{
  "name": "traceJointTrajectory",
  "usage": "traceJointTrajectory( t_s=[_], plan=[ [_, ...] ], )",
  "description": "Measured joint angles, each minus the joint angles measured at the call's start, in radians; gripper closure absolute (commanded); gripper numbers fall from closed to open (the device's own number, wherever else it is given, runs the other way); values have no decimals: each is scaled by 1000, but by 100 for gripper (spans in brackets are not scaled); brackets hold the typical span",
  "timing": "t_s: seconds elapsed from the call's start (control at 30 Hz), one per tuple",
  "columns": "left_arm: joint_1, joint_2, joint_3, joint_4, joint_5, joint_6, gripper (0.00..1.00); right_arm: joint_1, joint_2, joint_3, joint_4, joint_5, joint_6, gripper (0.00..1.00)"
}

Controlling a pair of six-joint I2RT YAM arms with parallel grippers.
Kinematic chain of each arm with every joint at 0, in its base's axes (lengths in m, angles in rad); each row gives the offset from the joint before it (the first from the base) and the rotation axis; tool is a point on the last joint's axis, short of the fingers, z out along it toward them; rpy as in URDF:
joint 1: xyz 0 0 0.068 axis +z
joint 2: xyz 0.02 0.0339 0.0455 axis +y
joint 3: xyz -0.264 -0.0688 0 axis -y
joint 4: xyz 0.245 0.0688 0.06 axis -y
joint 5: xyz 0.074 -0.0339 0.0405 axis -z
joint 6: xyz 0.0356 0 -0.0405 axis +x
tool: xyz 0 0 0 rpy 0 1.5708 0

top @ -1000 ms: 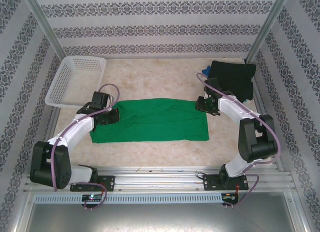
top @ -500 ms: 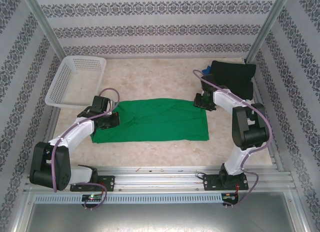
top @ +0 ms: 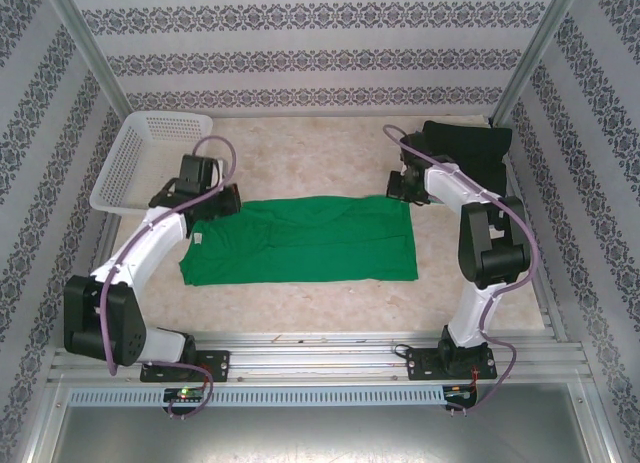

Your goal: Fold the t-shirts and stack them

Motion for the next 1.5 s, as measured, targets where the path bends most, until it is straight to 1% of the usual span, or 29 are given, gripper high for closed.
traceJointTrajectory(
  t_s=[0.1, 0.2, 0.27, 0.33, 0.47, 0.53, 0.7, 0.8, 0.93, 1.1, 1.5],
  plan=[
    [10, 73, 145, -23, -11, 20, 100, -27, 18, 96, -13, -39, -40, 100],
    [23, 161, 282, -41, -24, 46, 100, -48, 87, 235, -21, -66, -77, 100],
    [32, 202, 339, -60, -48, 64, 100, -52, 135, 302, -22, -63, -86, 100],
    [40, 211, 346, -85, -67, 72, 100, -54, 151, 310, -27, -59, -96, 100],
    [56, 159, 266, -129, -73, 81, 100, -54, 117, 217, -17, -61, -103, 100],
    [60, 95, 191, -147, -76, 84, 100, -54, 72, 135, -9, -64, -103, 100],
    [60, -147, -43, -173, -76, 76, 100, -54, -52, -47, 10, -71, -102, 100],
    [59, -217, -139, -181, -79, 64, 100, -54, -98, -114, 25, -77, -98, 100],
    [59, -231, -235, -179, -78, 48, 100, -54, -126, -193, 57, -104, -87, 98],
    [59, -232, -310, -173, -74, 30, 100, -53, -126, -253, 80, -132, -61, 96],
    [59, -224, -334, -149, -76, 19, 100, -50, -142, -348, 112, -150, -40, 93]
  ],
)
